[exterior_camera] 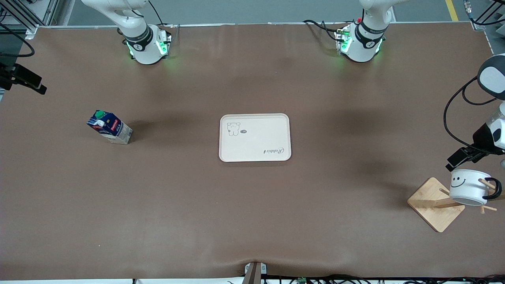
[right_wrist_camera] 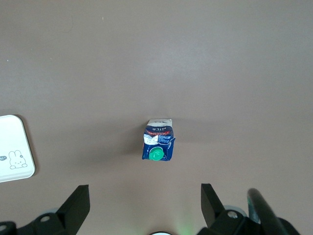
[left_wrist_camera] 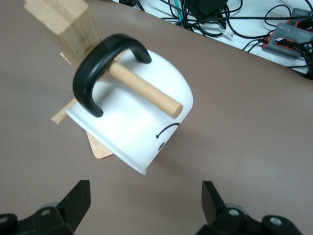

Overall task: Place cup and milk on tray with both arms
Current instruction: 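Lower the left gripper onto the mug rim while the right gripper approaches the milk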

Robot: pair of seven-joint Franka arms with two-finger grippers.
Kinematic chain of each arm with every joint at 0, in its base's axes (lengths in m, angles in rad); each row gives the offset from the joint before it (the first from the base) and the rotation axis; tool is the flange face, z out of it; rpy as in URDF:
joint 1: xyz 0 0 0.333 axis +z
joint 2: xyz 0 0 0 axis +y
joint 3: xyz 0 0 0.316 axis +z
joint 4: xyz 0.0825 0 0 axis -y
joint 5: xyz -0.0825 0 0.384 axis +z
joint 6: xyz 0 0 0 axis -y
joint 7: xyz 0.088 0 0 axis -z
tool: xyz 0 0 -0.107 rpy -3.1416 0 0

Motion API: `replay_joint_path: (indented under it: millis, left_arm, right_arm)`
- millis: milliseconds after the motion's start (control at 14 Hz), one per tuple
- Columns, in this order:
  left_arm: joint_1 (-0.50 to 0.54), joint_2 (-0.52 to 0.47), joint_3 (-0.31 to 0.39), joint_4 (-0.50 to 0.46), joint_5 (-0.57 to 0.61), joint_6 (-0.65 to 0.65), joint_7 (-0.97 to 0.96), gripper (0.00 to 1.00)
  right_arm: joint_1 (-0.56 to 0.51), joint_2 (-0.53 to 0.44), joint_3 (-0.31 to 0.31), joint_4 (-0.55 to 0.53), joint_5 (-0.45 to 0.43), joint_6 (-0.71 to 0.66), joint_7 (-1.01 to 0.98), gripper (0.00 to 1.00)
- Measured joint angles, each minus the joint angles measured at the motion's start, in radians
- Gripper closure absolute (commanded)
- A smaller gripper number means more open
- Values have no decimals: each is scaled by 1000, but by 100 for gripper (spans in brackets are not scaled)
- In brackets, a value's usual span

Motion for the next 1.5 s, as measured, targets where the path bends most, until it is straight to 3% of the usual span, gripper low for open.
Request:
replay_joint_path:
  millis: [286, 714, 1143, 1500]
  left_arm:
    - [0, 48, 0, 60, 0, 2, -2, 1]
    - [0, 68, 0, 69, 0, 21, -6, 9]
    - [0, 86, 0, 68, 0, 43, -7, 34]
    - [0, 86, -4, 63, 0, 42, -7, 49]
  right_arm:
    - [0, 39, 0, 0, 0, 6, 0, 0]
    - [0, 74, 1, 31, 0, 15, 0, 0]
    - [3, 104, 5, 56, 0, 11, 0, 0]
    - [3, 104, 5, 56, 0, 8, 0, 0]
